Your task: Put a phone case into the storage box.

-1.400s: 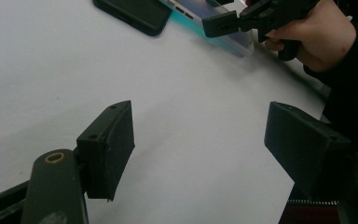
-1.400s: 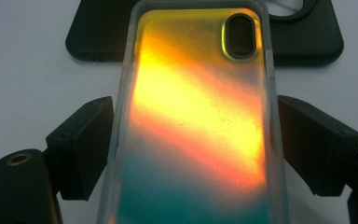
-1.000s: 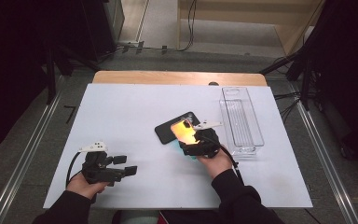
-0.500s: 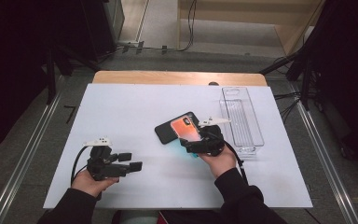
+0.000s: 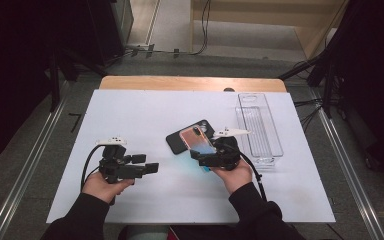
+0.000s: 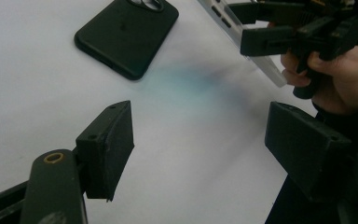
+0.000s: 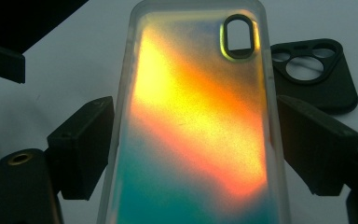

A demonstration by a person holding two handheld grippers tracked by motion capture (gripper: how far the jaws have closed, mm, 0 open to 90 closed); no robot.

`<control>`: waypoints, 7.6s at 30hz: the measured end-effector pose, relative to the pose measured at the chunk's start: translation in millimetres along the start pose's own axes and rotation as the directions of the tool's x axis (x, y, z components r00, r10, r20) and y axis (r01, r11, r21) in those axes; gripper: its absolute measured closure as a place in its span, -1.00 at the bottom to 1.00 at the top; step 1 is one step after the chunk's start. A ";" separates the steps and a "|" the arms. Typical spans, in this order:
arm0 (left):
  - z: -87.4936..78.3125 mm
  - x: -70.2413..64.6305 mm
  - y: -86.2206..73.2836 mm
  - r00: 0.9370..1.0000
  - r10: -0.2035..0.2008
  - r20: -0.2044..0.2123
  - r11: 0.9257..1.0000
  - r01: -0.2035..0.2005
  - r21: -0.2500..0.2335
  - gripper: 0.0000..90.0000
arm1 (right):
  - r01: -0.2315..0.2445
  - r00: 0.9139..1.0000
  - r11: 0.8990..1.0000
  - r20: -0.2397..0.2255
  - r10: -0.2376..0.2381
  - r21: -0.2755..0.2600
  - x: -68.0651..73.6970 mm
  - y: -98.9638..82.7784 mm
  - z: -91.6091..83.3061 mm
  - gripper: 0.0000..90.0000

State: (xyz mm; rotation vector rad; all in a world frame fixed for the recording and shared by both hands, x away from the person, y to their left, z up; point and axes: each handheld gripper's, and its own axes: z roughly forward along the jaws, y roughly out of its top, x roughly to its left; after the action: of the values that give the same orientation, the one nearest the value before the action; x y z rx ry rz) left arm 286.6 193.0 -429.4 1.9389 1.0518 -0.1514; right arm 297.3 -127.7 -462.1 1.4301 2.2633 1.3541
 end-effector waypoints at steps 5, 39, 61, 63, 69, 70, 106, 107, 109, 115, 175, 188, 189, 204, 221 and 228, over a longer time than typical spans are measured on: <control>1.5 -0.5 6.7 1.000 -0.013 0.018 1.000 0.013 0.002 -0.45 | -0.005 1.000 1.000 -0.014 0.005 0.001 1.7 -1.8 2.7 -0.68; 26.1 -3.7 40.6 0.987 -0.106 -0.122 0.994 0.102 -0.042 -0.41 | -0.185 0.983 0.980 -0.033 0.183 -0.077 30.0 -20.7 29.8 -0.68; 51.4 1.6 55.4 0.974 -0.202 -0.101 0.979 0.198 -0.047 -0.20 | -0.247 0.968 0.957 -0.080 0.237 -0.155 51.0 -29.3 40.2 -0.68; 53.4 1.5 56.2 0.973 -0.211 -0.095 0.977 0.207 -0.052 -0.13 | -0.249 0.968 0.955 -0.083 0.238 -0.160 52.6 -29.4 40.0 -0.68; 57.6 2.1 57.5 0.968 -0.231 -0.097 0.972 0.225 -0.070 0.06 | -0.257 0.966 0.950 -0.089 0.244 -0.178 54.4 -29.7 38.4 -0.68; 58.6 2.3 57.8 0.965 -0.240 -0.101 0.970 0.234 -0.074 0.15 | -0.260 0.965 0.948 -0.091 0.247 -0.184 55.1 -29.8 37.4 -0.68; 47.4 0.0 61.7 0.955 -0.294 0.031 0.948 0.295 -0.122 0.80 | -0.074 0.994 0.991 -0.092 0.064 -0.114 48.5 -23.0 37.0 -1.00; 46.3 -0.9 62.3 0.958 -0.286 0.028 0.950 0.287 -0.126 0.80 | -0.068 0.994 0.992 -0.097 0.058 -0.104 47.0 -22.1 35.3 -1.00; 44.4 -1.9 63.1 0.962 -0.273 0.021 0.952 0.273 -0.140 0.80 | -0.059 0.994 0.994 -0.098 0.050 -0.089 43.8 -20.4 32.1 -1.00; 38.0 -4.5 64.4 0.974 -0.224 -0.018 0.961 0.218 -0.171 0.80 | -0.030 0.990 1.000 -0.136 0.029 -0.009 35.1 -17.9 28.6 -1.00; 38.4 -37.1 22.9 0.987 0.049 -0.155 0.922 -0.105 -0.373 0.80 | 0.180 0.976 0.983 -0.129 -0.175 0.030 36.0 4.7 -3.9 -1.00; 48.0 -50.5 23.1 0.994 0.040 -0.098 0.935 -0.072 -0.347 0.80 | 0.151 0.983 0.988 -0.100 -0.154 -0.035 41.1 10.2 -4.7 -1.00; 48.7 -51.7 22.9 0.994 0.041 -0.098 0.937 -0.073 -0.342 0.79 | 0.146 0.984 0.989 -0.098 -0.149 -0.040 41.8 10.7 -4.4 -1.00; 54.9 -65.2 19.6 0.995 0.063 -0.080 0.938 -0.086 -0.335 0.79 | 0.124 0.990 0.990 -0.052 -0.127 -0.071 46.0 11.5 3.7 -0.85; 45.0 -64.8 25.5 0.997 0.059 -0.058 0.941 -0.075 -0.329 0.20 | 0.165 0.985 0.984 -0.036 -0.167 -0.060 43.5 13.5 0.2 -0.68; 40.1 -55.0 30.3 0.998 0.027 0.049 0.970 -0.014 -0.243 -0.13 | 0.161 0.986 0.985 -0.027 -0.163 -0.062 32.3 15.6 -4.0 -0.68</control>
State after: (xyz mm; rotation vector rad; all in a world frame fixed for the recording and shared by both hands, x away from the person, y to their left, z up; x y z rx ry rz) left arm 285.2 121.9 -407.1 1.7158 0.9684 -0.0577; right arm 288.0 -102.8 -437.8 1.1849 2.2814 1.3903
